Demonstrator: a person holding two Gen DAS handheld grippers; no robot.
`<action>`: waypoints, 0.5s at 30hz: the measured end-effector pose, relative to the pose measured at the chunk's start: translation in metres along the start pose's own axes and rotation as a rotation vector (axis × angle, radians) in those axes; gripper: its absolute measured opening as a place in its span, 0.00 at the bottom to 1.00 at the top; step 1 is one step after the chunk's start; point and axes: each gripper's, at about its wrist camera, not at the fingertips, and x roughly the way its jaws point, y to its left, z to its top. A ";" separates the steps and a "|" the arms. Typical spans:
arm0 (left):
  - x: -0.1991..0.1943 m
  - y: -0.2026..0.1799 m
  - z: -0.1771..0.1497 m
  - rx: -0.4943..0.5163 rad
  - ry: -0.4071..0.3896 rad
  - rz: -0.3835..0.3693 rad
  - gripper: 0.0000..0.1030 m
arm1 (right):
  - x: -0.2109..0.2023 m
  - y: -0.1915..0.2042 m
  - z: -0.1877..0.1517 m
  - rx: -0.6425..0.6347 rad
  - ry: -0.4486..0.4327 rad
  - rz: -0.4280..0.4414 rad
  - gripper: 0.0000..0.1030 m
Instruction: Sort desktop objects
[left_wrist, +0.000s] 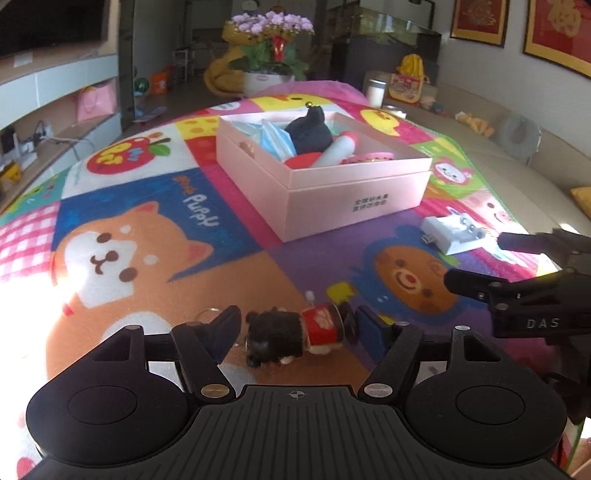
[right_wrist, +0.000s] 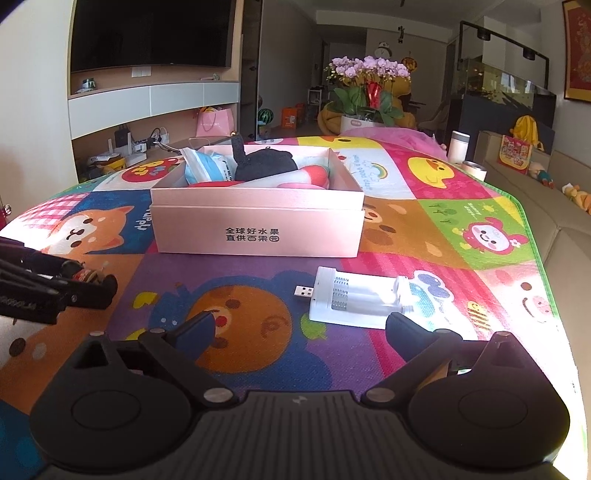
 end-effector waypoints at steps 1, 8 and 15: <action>-0.006 -0.001 -0.003 0.004 -0.013 0.014 0.88 | -0.002 0.002 0.000 -0.019 -0.008 0.016 0.96; -0.039 0.029 -0.020 -0.080 -0.028 0.177 0.94 | -0.023 0.060 0.013 -0.300 -0.059 0.289 0.84; -0.063 0.066 -0.028 -0.250 -0.056 0.246 0.95 | -0.006 0.126 0.018 -0.504 -0.012 0.402 0.51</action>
